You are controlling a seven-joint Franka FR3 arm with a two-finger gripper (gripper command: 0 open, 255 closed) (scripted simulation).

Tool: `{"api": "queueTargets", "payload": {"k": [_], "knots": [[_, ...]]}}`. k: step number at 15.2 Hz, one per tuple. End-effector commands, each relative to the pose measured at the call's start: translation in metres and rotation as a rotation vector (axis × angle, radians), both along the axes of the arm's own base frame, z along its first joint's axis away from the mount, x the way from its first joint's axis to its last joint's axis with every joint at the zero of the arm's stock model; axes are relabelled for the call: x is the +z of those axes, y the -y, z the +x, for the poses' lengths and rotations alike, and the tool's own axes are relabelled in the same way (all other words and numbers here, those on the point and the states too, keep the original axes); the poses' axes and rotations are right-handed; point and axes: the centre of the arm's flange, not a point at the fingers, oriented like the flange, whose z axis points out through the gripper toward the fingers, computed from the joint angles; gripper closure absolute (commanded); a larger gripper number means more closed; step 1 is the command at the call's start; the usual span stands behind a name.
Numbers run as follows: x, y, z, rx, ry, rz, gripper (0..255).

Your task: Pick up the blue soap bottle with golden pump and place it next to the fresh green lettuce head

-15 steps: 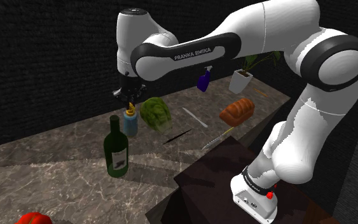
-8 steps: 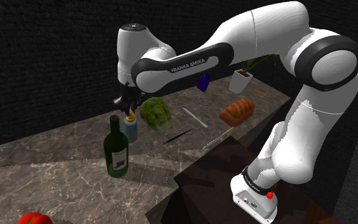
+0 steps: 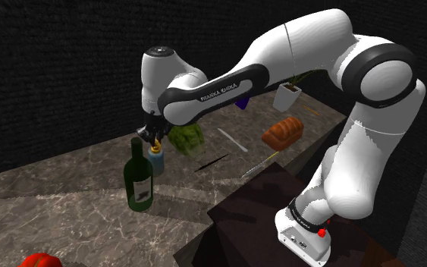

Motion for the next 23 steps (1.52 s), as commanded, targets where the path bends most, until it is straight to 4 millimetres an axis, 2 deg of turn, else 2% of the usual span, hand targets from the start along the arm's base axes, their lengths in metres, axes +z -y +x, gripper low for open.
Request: {"api": "queueTargets", "payload": {"k": [1,3,10,11,16,20,23], "knots": [[-0.011,-0.001,0.000,0.000,0.001,0.000,255],[-0.023,-0.001,0.000,0.000,0.001,0.000,255],[-0.023,-0.001,0.000,0.000,0.001,0.000,255],[-0.023,-0.001,0.000,0.000,0.001,0.000,0],[-0.023,-0.001,0.000,0.000,0.001,0.000,0],[0.027,-0.003,-0.005,0.000,0.001,0.000,0],[0.027,-0.003,-0.005,0.000,0.001,0.000,0]]}}
